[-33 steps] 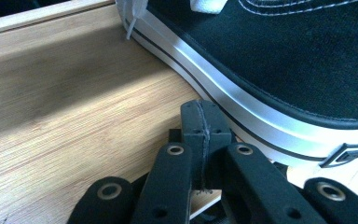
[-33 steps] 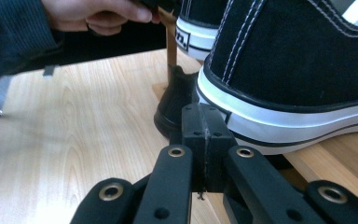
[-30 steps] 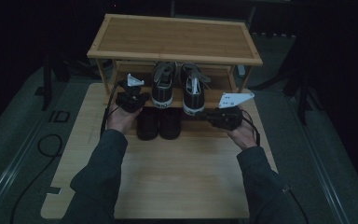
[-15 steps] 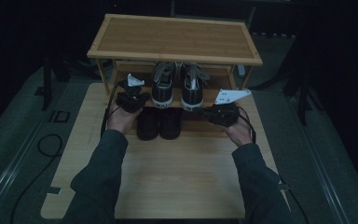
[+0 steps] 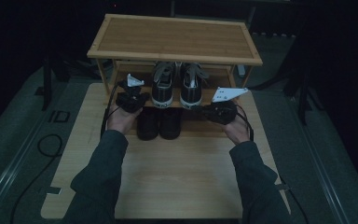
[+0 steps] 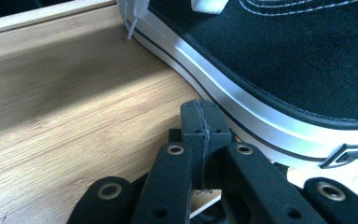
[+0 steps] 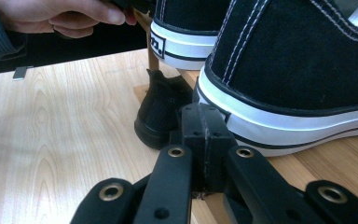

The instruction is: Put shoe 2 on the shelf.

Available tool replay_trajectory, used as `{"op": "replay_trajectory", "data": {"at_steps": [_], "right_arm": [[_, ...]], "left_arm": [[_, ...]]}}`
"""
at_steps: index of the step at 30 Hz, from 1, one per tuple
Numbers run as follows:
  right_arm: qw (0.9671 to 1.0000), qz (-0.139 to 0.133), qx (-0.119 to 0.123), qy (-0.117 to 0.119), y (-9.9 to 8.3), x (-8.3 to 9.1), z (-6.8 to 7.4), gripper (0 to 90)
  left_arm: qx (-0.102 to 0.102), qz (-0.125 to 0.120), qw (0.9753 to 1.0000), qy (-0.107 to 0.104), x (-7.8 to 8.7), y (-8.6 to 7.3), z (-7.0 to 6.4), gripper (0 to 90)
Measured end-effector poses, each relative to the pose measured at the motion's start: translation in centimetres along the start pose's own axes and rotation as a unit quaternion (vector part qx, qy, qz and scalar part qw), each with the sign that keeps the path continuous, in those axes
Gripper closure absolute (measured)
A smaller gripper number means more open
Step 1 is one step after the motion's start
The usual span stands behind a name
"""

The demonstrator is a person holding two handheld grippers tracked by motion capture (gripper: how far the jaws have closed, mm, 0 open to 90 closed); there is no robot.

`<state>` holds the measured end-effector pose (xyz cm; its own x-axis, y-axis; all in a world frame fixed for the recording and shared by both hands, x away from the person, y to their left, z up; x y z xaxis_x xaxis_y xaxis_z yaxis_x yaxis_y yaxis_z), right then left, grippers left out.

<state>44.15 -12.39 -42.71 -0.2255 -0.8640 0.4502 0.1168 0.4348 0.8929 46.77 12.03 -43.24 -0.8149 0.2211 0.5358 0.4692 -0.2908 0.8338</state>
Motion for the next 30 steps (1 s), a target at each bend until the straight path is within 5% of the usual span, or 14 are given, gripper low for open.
{"op": "replay_trajectory", "data": {"at_steps": [3, 30], "right_arm": [[0.9997, 0.003, -0.012, -0.023, -0.33, -0.07, -0.67, 90.0], [0.9993, 0.001, -0.026, -0.025, -1.04, 0.72, -0.67, 90.0]], "left_arm": [[0.001, -0.001, 1.0000, 0.000, -0.01, 0.00, -0.02, 90.0], [0.022, -0.005, 0.9996, -0.016, -0.36, 0.31, -0.21, 90.0]]}}
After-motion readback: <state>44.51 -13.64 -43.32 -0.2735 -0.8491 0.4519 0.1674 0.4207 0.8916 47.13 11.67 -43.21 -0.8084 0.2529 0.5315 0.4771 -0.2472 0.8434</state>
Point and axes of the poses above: each handheld gripper's, and its own axes: x roughly backward along the jaws, y roughly out of its top, z roughly to its left, the point moved 6 cm from there along -x, roughly forward along the jaws, and after that the axes turned 10 degrees about y, right-handed, at the moved point
